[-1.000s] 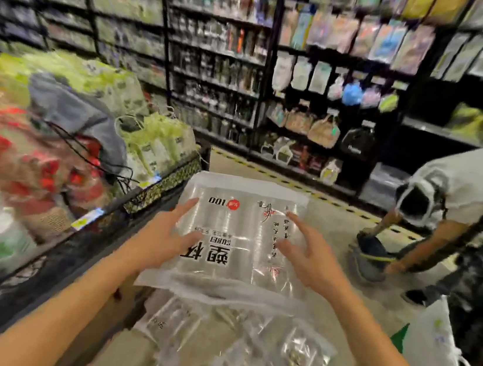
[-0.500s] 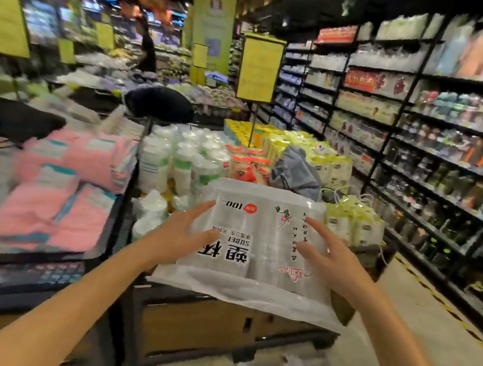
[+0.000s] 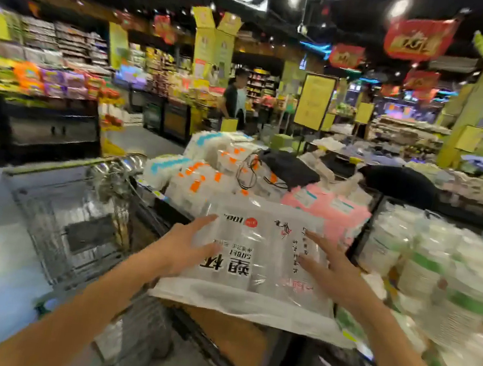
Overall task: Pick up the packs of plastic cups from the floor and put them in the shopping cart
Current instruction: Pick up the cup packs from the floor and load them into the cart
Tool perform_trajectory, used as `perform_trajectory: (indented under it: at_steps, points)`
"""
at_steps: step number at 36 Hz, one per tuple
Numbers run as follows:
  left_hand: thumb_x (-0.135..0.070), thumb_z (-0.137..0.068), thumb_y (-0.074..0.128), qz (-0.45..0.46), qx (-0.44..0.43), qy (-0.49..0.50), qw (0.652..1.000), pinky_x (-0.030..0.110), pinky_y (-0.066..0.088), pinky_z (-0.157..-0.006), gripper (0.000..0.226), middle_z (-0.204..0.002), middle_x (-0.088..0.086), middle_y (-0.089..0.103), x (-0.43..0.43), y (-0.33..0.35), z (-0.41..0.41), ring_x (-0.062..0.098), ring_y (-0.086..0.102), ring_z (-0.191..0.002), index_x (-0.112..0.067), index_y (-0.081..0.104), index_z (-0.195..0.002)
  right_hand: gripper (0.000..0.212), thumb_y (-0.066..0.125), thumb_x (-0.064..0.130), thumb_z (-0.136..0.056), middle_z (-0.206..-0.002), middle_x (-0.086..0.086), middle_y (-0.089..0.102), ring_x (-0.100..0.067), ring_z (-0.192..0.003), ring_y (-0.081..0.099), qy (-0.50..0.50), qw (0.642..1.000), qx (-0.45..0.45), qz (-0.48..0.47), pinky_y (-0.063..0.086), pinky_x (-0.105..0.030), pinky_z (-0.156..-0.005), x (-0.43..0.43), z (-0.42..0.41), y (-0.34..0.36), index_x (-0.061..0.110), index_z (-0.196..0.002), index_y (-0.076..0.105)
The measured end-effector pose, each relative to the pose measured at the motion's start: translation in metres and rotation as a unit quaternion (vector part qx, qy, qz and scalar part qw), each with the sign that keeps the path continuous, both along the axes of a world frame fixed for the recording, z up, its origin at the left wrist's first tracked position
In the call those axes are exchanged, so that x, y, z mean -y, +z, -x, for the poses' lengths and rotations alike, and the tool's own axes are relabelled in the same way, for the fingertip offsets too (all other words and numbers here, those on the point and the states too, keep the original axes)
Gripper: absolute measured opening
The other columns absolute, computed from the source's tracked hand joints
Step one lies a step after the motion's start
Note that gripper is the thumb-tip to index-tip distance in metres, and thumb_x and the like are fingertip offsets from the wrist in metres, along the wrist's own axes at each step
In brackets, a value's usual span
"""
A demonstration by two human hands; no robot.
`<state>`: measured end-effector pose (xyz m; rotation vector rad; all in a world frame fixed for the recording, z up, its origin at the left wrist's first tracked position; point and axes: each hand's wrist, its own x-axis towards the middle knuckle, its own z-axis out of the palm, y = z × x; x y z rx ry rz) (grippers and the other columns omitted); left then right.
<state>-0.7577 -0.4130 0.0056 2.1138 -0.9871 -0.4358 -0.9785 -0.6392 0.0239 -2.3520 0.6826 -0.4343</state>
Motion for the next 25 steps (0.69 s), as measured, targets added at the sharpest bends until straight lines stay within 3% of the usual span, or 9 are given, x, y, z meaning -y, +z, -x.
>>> perform_trajectory:
  at_steps: [4, 8, 11, 14, 19, 23, 25]
  points:
    - [-0.069, -0.076, 0.064, 0.026, -0.022, 0.069, 0.997, 0.038, 0.051, -0.097, 0.080, -0.136, -0.006, 0.055, -0.061, -0.001, -0.056, 0.016, 0.061, -0.114, -0.053, 0.026, -0.145, 0.057, 0.056, 0.051, -0.094, -0.156, 0.013, 0.034, -0.016, -0.142, 0.036, 0.064, 0.998, -0.016, 0.007, 0.028, -0.032, -0.112, -0.030, -0.095, 0.003, 0.045, -0.147, 0.036]
    - [-0.049, -0.087, 0.066, 0.049, -0.012, 0.138, 0.989, 0.017, 0.047, -0.078, 0.071, -0.132, -0.006, 0.053, -0.110, 0.001, -0.103, 0.011, 0.058, -0.104, -0.042, 0.031, -0.148, 0.057, 0.057, 0.049, -0.095, -0.156, 0.013, 0.034, -0.016, -0.141, 0.036, 0.129, 0.991, -0.008, 0.016, 0.027, -0.030, -0.112, -0.066, -0.175, 0.008, 0.043, -0.148, 0.036]
    - [-0.048, -0.087, 0.065, 0.041, 0.000, 0.190, 0.981, 0.019, 0.044, -0.078, 0.071, -0.137, -0.002, 0.048, -0.143, 0.000, -0.136, 0.013, 0.057, -0.105, -0.042, 0.030, -0.149, 0.056, 0.057, 0.048, -0.095, -0.156, 0.011, 0.033, -0.016, -0.143, 0.033, 0.169, 0.986, -0.007, 0.001, 0.028, -0.031, -0.110, -0.090, -0.227, 0.008, 0.045, -0.147, 0.036]
    - [-0.056, -0.087, 0.061, 0.023, 0.023, 0.219, 0.975, 0.019, 0.041, -0.080, 0.070, -0.149, 0.000, 0.038, -0.171, -0.002, -0.161, 0.017, 0.049, -0.123, -0.049, 0.027, -0.148, 0.055, 0.057, 0.049, -0.094, -0.157, 0.011, 0.032, -0.015, -0.144, 0.032, 0.208, 0.978, 0.001, -0.005, 0.029, -0.035, -0.112, -0.107, -0.274, 0.004, 0.047, -0.145, 0.037]
    - [-0.062, -0.082, 0.061, 0.029, 0.013, 0.256, 0.966, 0.026, 0.048, -0.086, 0.074, -0.147, -0.003, 0.045, -0.196, -0.010, -0.199, 0.013, 0.054, -0.116, -0.052, 0.026, -0.146, 0.056, 0.058, 0.047, -0.094, -0.157, 0.010, 0.034, -0.016, -0.144, 0.033, 0.240, 0.971, -0.003, 0.005, 0.026, -0.038, -0.118, -0.118, -0.339, -0.003, 0.043, -0.147, 0.038]
    - [-0.055, -0.086, 0.062, 0.018, 0.012, 0.274, 0.961, 0.008, 0.043, -0.067, 0.071, -0.131, -0.008, 0.052, -0.196, -0.013, -0.221, 0.002, 0.058, -0.097, -0.047, 0.027, -0.148, 0.056, 0.057, 0.047, -0.095, -0.157, 0.012, 0.033, -0.016, -0.144, 0.031, 0.263, 0.965, -0.007, -0.006, 0.025, -0.038, -0.118, -0.115, -0.376, -0.008, 0.045, -0.147, 0.037]
    - [-0.055, -0.087, 0.060, 0.011, 0.011, 0.287, 0.958, 0.008, 0.041, -0.063, 0.070, -0.126, -0.008, 0.054, -0.190, -0.015, -0.231, -0.001, 0.059, -0.091, -0.046, 0.027, -0.148, 0.055, 0.055, 0.051, -0.095, -0.158, 0.013, 0.031, -0.016, -0.145, 0.031, 0.275, 0.961, -0.012, 0.000, 0.025, -0.039, -0.117, -0.109, -0.393, -0.011, 0.048, -0.146, 0.036]
